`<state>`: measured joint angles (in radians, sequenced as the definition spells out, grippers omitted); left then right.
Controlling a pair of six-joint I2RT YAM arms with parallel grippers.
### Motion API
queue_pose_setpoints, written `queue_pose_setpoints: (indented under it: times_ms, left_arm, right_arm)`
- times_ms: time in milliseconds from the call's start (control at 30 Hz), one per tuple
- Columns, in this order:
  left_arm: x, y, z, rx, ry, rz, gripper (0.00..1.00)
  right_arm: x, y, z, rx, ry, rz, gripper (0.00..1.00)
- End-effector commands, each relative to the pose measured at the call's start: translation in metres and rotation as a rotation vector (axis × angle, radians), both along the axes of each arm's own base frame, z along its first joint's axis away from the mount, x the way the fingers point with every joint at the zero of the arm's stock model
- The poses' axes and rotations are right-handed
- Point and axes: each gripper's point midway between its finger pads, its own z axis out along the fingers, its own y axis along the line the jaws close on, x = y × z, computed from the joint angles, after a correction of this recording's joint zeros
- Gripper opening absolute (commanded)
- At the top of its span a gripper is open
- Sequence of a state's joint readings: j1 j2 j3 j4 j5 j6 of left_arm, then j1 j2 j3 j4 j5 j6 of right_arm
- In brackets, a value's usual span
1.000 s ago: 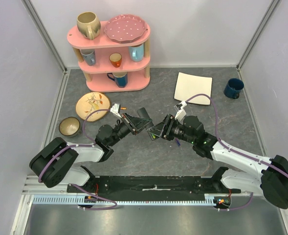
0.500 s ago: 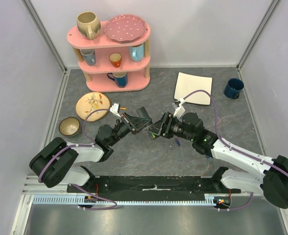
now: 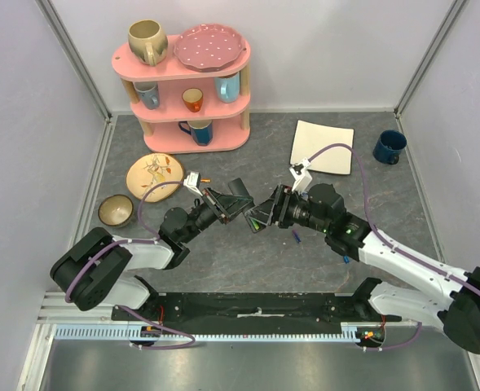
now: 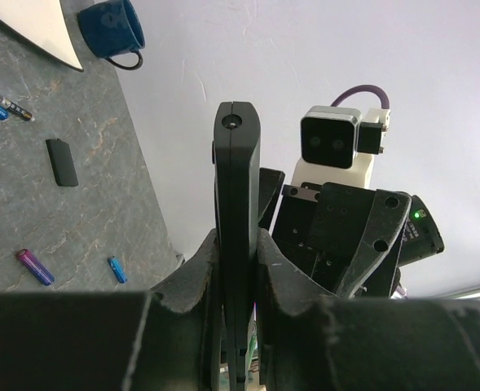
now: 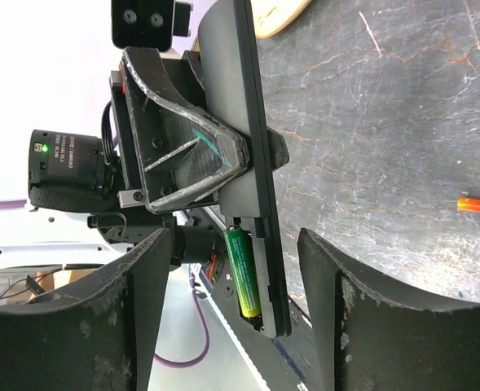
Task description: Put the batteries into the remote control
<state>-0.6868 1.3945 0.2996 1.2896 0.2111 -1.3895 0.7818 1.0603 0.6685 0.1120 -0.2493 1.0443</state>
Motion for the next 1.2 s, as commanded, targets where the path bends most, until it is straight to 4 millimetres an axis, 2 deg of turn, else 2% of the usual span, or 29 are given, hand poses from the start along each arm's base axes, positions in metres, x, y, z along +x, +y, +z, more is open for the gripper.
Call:
queue_pose_setpoints:
  times_ms: [0, 833, 1167]
  left_arm:
    - [-0.02, 0.017, 0.073, -0.194, -0.277, 0.01, 0.02]
    - [-0.026, 0.02, 0.088, -0.223, -0.319, 0.001, 0.02]
    - [-0.025, 0.02, 0.085, -0.218, -0.311, 0.005, 0.02]
  right_arm:
    - [0.005, -0.011, 0.007, -0.01, -0.046, -0.035, 0.7]
    - [0.007, -0.008, -0.011, 0.045, 0.023, -0.01, 0.59]
    - [0.002, -0.01, -0.002, 0.071, 0.0, 0.001, 0.67]
